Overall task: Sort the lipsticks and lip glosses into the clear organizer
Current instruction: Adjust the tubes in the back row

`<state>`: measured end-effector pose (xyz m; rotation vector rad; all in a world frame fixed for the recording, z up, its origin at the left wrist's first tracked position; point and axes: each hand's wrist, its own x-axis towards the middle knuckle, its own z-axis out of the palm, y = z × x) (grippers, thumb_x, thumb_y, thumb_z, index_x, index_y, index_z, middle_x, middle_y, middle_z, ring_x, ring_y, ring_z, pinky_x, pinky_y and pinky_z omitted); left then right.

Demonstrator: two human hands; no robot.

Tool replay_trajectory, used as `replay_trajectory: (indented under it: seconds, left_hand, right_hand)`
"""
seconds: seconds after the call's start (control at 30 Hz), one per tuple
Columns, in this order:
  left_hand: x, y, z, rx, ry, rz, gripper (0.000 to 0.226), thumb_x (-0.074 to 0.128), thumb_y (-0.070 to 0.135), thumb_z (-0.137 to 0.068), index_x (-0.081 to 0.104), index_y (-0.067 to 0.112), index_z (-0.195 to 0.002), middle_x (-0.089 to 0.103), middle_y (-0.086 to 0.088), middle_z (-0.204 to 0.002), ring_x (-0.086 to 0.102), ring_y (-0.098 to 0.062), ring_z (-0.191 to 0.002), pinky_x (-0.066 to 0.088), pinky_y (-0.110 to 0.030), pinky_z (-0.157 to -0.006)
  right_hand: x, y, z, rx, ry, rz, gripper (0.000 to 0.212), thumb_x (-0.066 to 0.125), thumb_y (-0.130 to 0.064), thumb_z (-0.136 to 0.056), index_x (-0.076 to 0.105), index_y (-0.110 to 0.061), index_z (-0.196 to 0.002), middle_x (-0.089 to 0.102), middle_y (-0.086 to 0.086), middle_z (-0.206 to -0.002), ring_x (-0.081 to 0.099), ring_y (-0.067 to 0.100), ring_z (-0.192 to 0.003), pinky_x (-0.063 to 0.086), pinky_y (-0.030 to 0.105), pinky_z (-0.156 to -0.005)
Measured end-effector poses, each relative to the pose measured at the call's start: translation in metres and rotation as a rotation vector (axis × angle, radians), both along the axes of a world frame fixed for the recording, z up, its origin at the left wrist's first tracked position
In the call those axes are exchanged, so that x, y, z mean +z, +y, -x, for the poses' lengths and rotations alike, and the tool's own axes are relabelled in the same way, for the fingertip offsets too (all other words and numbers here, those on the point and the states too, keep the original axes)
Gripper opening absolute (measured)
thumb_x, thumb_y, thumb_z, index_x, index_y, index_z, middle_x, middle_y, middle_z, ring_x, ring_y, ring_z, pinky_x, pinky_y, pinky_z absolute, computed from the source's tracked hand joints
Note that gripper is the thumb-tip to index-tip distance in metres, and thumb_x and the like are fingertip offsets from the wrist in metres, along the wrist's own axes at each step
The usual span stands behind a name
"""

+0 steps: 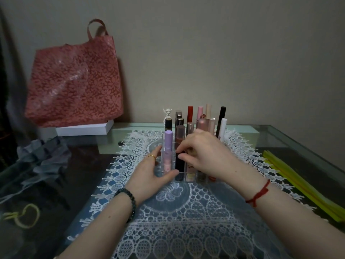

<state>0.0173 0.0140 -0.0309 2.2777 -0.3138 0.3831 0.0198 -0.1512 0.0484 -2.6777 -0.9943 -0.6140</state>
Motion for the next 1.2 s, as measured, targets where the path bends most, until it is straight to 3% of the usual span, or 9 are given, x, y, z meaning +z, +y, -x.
replay_trajectory:
  seconds: [0.07, 0.13, 0.2, 0.3, 0.4, 0.47, 0.7, 0.97, 1.2]
  left_hand:
    - [0.0, -0.001, 0.0, 0.004, 0.001, 0.005, 0.093, 0.065, 0.057, -0.066, 0.019, 0.026, -0.141, 0.046, 0.005, -0.134, 0.043, -0.005, -0.115, 0.033, -0.02, -0.092]
    - [-0.001, -0.001, 0.0, 0.012, 0.016, -0.003, 0.095, 0.064, 0.058, -0.066, 0.014, 0.03, -0.141, 0.043, 0.005, -0.136, 0.039, -0.003, -0.113, 0.032, -0.02, -0.091]
    - [-0.001, -0.001, 0.0, 0.022, 0.026, -0.019, 0.096, 0.064, 0.059, -0.066, 0.011, 0.032, -0.141, 0.041, 0.005, -0.139, 0.036, -0.001, -0.112, 0.03, -0.02, -0.091]
    - [-0.002, 0.0, 0.0, 0.017, 0.025, -0.022, 0.097, 0.064, 0.058, -0.066, 0.01, 0.03, -0.142, 0.04, 0.004, -0.14, 0.038, -0.004, -0.116, 0.029, -0.018, -0.091]
    - [-0.001, -0.001, 0.0, 0.0, 0.037, -0.012, 0.1, 0.061, 0.063, -0.063, 0.01, 0.03, -0.142, 0.036, 0.005, -0.143, 0.036, -0.008, -0.124, 0.029, -0.02, -0.096]
    - [-0.001, -0.001, 0.0, -0.008, 0.053, -0.012, 0.105, 0.054, 0.071, -0.056, 0.009, 0.031, -0.142, 0.034, 0.005, -0.144, 0.036, -0.007, -0.125, 0.029, -0.021, -0.097]
    - [0.0, 0.0, 0.0, -0.019, 0.061, 0.001, 0.109, 0.048, 0.077, -0.051, 0.008, 0.032, -0.142, 0.034, 0.007, -0.143, 0.033, 0.001, -0.116, 0.026, -0.017, -0.095]
    - [-0.002, 0.0, -0.001, -0.002, 0.075, -0.001, 0.108, 0.049, 0.077, -0.052, 0.007, 0.033, -0.141, 0.034, 0.007, -0.143, 0.038, -0.007, -0.123, 0.029, -0.019, -0.094]
    - [-0.001, 0.0, 0.0, -0.01, 0.075, 0.003, 0.107, 0.05, 0.075, -0.052, 0.008, 0.034, -0.141, 0.033, 0.008, -0.144, 0.032, 0.001, -0.114, 0.027, -0.019, -0.093]
  right_hand:
    - [0.003, 0.0, 0.002, 0.017, -0.002, 0.001, 0.017, 0.058, -0.029, -0.084, 0.068, -0.023, -0.096, 0.067, -0.007, -0.09, 0.046, 0.008, -0.083, 0.045, 0.03, -0.08]
    - [0.012, -0.003, 0.002, 0.024, 0.014, -0.066, 0.017, 0.058, -0.03, -0.083, 0.069, -0.022, -0.094, 0.06, -0.019, -0.077, 0.047, -0.004, -0.074, 0.042, 0.019, -0.078]
    - [0.027, -0.01, -0.003, -0.013, 0.019, -0.202, 0.017, 0.058, -0.028, -0.082, 0.069, -0.022, -0.093, 0.048, -0.028, -0.066, 0.049, -0.012, -0.064, 0.039, 0.005, -0.064]
    - [0.053, -0.028, -0.02, -0.1, -0.038, -0.387, 0.015, 0.061, -0.023, -0.083, 0.071, -0.019, -0.093, 0.057, -0.021, -0.071, 0.049, -0.007, -0.053, 0.035, -0.001, -0.053]
    - [0.076, -0.045, -0.047, -0.199, -0.112, -0.46, 0.017, 0.06, -0.019, -0.084, 0.071, -0.014, -0.095, 0.064, -0.007, -0.081, 0.043, -0.007, -0.053, 0.032, 0.002, -0.053]
    - [0.084, -0.052, -0.066, -0.266, -0.101, -0.405, 0.019, 0.058, -0.019, -0.085, 0.07, -0.013, -0.098, 0.069, 0.001, -0.093, 0.044, -0.005, -0.057, 0.036, 0.015, -0.065]
    - [0.077, -0.055, -0.094, -0.295, 0.189, -0.108, 0.029, 0.051, -0.018, -0.09, 0.061, -0.011, -0.116, 0.061, 0.009, -0.119, 0.056, 0.021, -0.106, 0.035, 0.023, -0.084]
    - [0.076, -0.051, -0.089, -0.222, 0.15, -0.158, 0.02, 0.059, -0.012, -0.084, 0.067, -0.008, -0.102, 0.067, 0.005, -0.101, 0.055, 0.011, -0.083, 0.04, 0.023, -0.075]
    - [0.082, -0.054, -0.08, -0.187, 0.145, -0.188, 0.014, 0.067, -0.012, -0.078, 0.071, -0.012, -0.092, 0.065, 0.002, -0.081, 0.059, 0.01, -0.073, 0.041, 0.02, -0.07]
